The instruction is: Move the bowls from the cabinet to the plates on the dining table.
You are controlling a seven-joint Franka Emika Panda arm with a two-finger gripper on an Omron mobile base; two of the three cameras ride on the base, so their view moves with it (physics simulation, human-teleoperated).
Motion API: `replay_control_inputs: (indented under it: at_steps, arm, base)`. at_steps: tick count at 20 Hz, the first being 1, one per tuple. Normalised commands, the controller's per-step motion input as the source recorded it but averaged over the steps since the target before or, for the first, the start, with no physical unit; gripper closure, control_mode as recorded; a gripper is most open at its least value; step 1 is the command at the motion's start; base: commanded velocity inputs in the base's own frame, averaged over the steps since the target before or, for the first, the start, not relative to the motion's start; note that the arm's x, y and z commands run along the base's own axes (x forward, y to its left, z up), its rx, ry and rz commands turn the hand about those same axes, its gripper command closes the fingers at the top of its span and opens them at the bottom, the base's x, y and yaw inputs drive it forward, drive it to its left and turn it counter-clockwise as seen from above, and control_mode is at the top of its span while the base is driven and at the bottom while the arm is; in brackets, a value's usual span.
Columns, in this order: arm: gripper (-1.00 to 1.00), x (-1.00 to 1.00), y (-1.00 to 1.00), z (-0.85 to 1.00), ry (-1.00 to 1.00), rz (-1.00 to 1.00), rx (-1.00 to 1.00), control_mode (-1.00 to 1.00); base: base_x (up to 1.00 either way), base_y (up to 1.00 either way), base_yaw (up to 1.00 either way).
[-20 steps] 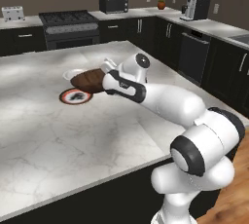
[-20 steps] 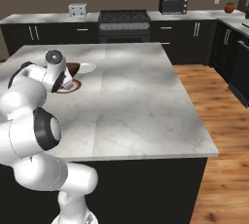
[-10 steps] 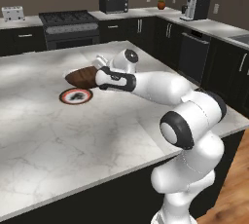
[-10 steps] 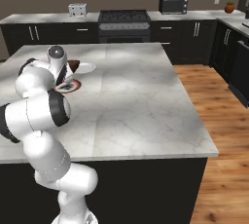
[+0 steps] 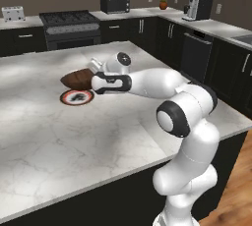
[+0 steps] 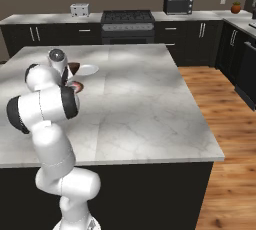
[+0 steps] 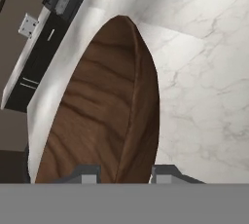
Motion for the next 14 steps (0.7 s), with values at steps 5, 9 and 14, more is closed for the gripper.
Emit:
replay_control_inputs:
  at_steps: [5,9,14]
  arm:
    - [1.0,0.11,0.14,-0.1,0.0,0.0,0.0,-1.0]
    - [1.0,0.27,0.03,-0.41,0.0,0.0,0.0,-1.0]
    - [1.0,0.32,0.0,-0.42,0.0,0.0,0.0,-1.0]
  base:
    - [0.0,0.0,0.0]
    - [0.0,0.0,0.0]
    - [0.0,0.0,0.0]
